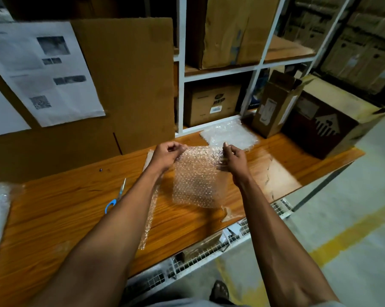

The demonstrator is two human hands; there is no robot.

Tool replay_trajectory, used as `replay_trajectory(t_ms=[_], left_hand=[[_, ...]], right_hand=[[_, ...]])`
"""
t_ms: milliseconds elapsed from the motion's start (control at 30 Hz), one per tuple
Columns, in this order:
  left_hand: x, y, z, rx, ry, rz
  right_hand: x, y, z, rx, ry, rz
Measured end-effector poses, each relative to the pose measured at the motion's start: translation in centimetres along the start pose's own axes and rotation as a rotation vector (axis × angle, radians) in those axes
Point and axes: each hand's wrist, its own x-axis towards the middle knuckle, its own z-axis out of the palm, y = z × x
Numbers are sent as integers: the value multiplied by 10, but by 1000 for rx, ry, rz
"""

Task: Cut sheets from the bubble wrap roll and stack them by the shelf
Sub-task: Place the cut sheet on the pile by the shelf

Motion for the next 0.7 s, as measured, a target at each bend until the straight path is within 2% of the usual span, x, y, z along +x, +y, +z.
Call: replay_trajectory(t_ms=[200, 333, 433, 533, 700], left_hand=[[42, 7, 64, -62, 98, -19], [60, 1, 103, -46, 166, -12], [66, 4, 126, -119, 159, -10], [74, 4, 143, -103, 138, -37], [103, 2, 154, -103, 230, -94]], right_hand=[[48, -1, -56, 30, -112, 63], [72, 0, -90, 24, -100, 71], [90, -5, -107, 27, -101, 88], [106, -7, -120, 53, -121, 137], [131, 3, -141, 30, -239, 139]])
